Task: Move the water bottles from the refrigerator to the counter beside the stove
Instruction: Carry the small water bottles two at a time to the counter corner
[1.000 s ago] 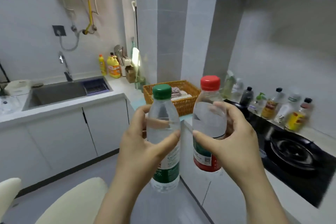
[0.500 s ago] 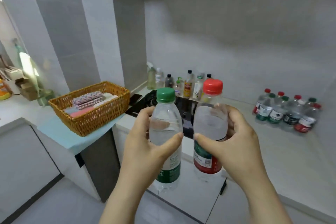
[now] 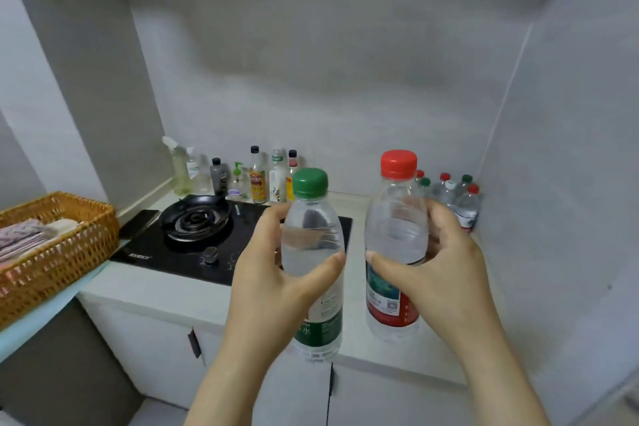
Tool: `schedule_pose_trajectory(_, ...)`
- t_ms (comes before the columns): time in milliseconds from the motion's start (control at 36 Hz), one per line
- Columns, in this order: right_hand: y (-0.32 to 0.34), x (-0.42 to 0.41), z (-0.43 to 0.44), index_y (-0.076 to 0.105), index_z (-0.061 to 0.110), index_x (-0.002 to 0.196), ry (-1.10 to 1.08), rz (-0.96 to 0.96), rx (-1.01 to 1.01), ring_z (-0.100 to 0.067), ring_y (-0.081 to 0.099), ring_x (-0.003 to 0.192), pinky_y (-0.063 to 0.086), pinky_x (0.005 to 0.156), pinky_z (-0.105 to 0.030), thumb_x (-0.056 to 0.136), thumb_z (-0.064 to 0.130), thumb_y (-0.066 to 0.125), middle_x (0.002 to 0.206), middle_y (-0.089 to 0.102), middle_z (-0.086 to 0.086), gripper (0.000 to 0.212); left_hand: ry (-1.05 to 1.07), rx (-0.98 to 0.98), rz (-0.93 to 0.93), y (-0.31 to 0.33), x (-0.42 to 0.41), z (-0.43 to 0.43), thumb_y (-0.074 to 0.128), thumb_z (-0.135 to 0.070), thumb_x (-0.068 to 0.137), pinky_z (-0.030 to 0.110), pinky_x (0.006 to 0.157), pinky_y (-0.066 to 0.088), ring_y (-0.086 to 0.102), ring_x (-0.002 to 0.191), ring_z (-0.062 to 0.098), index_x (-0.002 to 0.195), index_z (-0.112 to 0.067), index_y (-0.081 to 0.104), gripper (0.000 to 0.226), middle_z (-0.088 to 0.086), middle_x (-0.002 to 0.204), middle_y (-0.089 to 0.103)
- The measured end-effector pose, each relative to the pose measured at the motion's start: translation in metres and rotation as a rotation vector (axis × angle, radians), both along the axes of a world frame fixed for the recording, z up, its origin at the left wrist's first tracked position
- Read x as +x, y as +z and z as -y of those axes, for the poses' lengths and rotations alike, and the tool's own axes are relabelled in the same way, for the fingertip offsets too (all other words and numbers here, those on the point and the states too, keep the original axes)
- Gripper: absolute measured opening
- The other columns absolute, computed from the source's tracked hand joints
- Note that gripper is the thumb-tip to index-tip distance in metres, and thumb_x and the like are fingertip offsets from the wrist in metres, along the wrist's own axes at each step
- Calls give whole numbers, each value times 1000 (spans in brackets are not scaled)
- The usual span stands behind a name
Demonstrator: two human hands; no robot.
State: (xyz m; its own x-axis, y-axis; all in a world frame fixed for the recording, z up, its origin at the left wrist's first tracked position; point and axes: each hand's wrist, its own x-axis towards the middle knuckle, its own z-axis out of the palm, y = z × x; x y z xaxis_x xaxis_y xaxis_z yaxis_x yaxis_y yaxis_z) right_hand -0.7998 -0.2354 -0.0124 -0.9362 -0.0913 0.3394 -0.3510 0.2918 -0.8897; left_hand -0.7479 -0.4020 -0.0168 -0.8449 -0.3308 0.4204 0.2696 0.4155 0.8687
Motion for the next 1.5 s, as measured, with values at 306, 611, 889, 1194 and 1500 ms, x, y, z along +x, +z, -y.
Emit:
schedule_pose_trajectory(306,-14,-62,-80,54,43,112,-151,62,7,-7,67,90,57,75,-31,54,25,82,100,69,15,67,-164,3,31,-6,-81,-72,78,-16,72,6,68,47,64,86,-7,106,-34,57,44,-24,94,68)
schedule_pose_trajectory(611,-25,-130,-102,56,40,110,-279,92,16,-9,69,86,59,75,-36,58,19,84,98,70,12,63,-307,30,57,-17,-172,-91,80,-16,70,4,65,46,64,85,-8,103,-37,55,47,-27,94,67)
schedule_pose_trajectory(889,-21,-209,-91,56,39,111,-358,73,29,-3,68,81,54,65,-18,60,13,83,94,70,15,62,-416,40,44,-21,-276,-82,81,-17,71,8,70,48,65,88,-4,107,-37,55,49,-21,97,68)
schedule_pose_trajectory(1194,-37,-263,-98,53,40,108,-457,177,115,11,61,81,45,55,-3,64,21,82,93,66,19,56,-474,37,139,-43,-350,-85,81,-23,67,7,65,47,64,85,-2,102,-42,55,48,-19,94,68)
schedule_pose_trajectory(1500,-70,-315,-133,53,41,109,-457,271,102,1,65,83,52,67,-19,61,18,84,96,66,17,61,-483,60,201,-64,-398,-118,81,-15,69,7,64,47,64,82,-4,103,-36,55,48,-25,92,67)
